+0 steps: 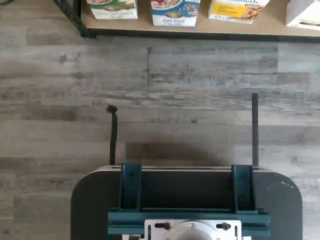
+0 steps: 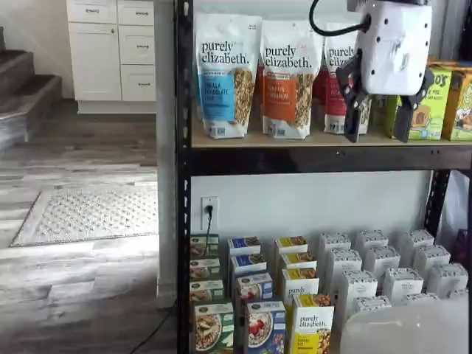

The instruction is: Pick up the blue and white box that is on the bottom shelf, the second box from the left

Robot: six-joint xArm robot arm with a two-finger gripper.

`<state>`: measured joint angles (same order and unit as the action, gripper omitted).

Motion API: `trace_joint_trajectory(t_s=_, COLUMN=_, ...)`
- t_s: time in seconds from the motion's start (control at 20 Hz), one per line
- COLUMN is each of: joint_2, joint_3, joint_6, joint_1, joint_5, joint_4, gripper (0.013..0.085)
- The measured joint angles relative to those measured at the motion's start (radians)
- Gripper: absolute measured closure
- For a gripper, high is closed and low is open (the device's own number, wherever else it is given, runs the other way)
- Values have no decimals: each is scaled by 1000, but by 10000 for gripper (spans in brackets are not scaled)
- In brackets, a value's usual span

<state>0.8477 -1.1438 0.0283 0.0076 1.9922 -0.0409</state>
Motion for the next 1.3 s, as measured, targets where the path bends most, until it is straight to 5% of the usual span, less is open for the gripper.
trace_joint_trajectory(t_s=0.65, joint_2=16, joint_3=23, joint_6=-14, joint_1=-17, joint_5=-14, joint_4=-7, gripper=130)
trace_joint_trajectory(t_s=1.3, joint_2=50, joint_3=171, joint_6=-46, joint_1=-37, joint_5=-129, joint_4=20, gripper=130)
